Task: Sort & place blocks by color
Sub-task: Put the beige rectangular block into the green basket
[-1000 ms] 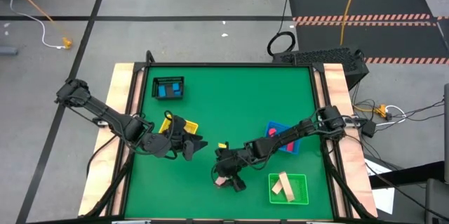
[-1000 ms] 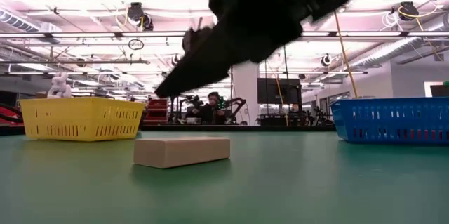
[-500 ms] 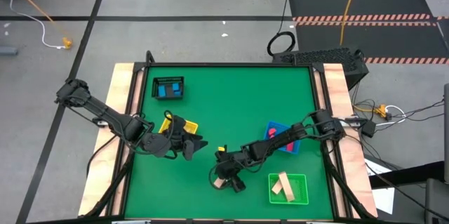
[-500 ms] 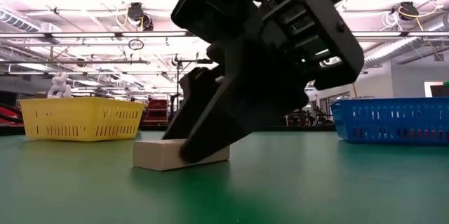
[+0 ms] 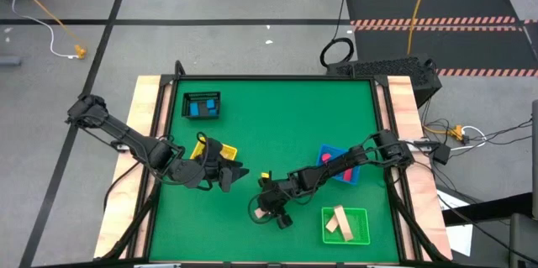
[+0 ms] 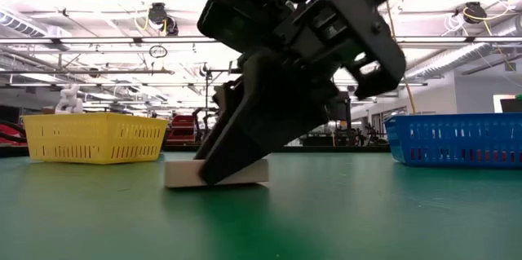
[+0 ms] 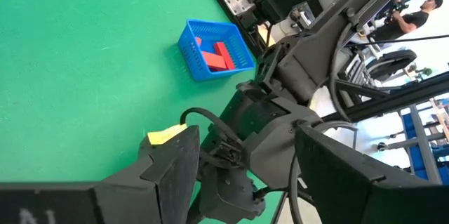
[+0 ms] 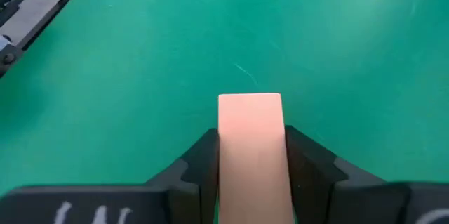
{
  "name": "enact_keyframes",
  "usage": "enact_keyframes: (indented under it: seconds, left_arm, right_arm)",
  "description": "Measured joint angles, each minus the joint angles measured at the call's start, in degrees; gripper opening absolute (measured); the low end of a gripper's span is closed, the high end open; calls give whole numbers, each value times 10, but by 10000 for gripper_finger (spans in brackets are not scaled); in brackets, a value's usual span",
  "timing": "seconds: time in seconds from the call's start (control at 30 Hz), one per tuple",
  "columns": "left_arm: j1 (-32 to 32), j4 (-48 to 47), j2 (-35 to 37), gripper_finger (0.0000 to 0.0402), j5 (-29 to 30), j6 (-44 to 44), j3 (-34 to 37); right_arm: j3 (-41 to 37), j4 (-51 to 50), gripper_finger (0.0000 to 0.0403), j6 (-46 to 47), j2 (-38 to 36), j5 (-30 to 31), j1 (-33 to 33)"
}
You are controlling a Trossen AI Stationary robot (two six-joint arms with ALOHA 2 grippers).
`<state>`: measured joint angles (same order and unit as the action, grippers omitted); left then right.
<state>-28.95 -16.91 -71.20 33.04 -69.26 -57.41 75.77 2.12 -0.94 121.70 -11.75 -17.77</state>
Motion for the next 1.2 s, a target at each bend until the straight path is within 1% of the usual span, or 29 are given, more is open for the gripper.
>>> enact_keyframes:
  seconds: [0.07,0.27,0.5,0.63,0.77,0.83,0.93,1.03,1.1,1.2]
  left_arm:
    - [0,0,0,234,0,4,0]
    - [2,-1,0,234,0,28,0]
    - [14,0,0,234,0,49,0]
    - [26,-1,0,234,0,56,0]
    - [37,-1,0,234,0,63,0]
    - [42,-1,0,234,0,64,0]
    - [48,-1,0,234,0,64,0]
    - [54,0,0,234,0,68,0]
    - [58,0,0,234,0,68,0]
    - [60,0,0,234,-1,65,0]
  right_arm:
    - [0,-34,111,12,-10,0,3]
    - [-3,-168,111,18,-75,13,20]
    - [-3,-328,111,91,-198,12,27]
    - [-3,-414,111,136,-264,11,9]
    - [-3,-516,111,166,-319,10,-31]
    - [-13,-548,111,195,-342,10,-53]
    - [-55,-555,111,268,-380,10,-85]
    - [-121,-534,111,339,-413,9,-117]
    - [-172,-488,113,398,-435,3,-143]
    - [-250,-366,114,491,-464,-1,-183]
